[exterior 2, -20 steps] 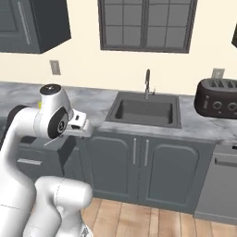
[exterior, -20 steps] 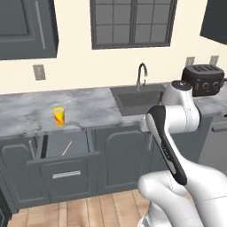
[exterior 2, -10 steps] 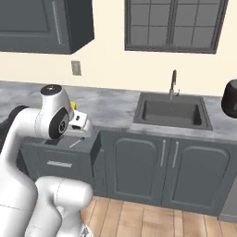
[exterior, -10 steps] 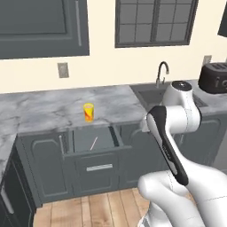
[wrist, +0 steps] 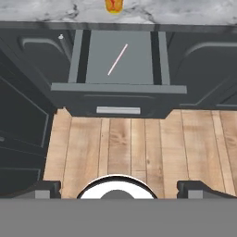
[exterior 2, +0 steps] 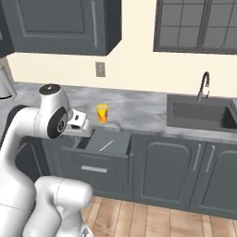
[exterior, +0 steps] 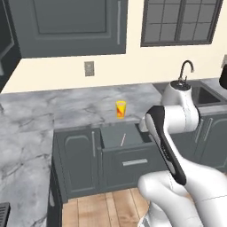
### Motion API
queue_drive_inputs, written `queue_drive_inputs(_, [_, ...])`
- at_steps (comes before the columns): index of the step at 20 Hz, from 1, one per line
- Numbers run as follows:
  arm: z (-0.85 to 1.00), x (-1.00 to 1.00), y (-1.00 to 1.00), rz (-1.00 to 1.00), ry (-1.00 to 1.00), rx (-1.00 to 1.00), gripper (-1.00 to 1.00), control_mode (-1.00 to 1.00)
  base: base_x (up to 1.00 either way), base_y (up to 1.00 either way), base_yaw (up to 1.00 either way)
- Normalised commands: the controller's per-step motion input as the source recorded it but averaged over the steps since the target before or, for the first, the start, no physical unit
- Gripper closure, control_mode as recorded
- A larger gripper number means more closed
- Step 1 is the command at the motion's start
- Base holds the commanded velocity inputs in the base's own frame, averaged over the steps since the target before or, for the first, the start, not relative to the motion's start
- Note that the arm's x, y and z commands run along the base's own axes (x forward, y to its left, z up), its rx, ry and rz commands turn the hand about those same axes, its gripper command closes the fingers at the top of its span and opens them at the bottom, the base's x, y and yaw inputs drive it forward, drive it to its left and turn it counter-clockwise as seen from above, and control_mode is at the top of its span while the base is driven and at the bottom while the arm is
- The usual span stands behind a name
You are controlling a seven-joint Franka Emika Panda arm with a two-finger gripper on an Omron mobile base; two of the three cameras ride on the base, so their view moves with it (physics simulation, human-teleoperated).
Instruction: Pick up the straw from the left drawer and put it inside the smoothie cup.
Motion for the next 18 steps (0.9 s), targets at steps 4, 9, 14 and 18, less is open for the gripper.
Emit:
queue_drive_inputs(4, [0.00, 0.00, 0.00, 0.00, 0.00, 0.00, -1.00, 1.00, 0.04, 0.18, 0.00])
queue_drive_inputs(9, [0.00, 0.00, 0.00, 0.00, 0.00, 0.00, -1.00, 1.00, 0.23, 0.02, 0.00])
queue_drive_inputs(14, [0.00, 0.00, 0.00, 0.00, 0.00, 0.00, -1.00, 1.00, 0.29, 0.00, 0.00])
queue_drive_inputs(18, [0.00, 0.00, 0.00, 0.00, 0.00, 0.00, -1.00, 1.00, 0.29, 0.00, 0.00])
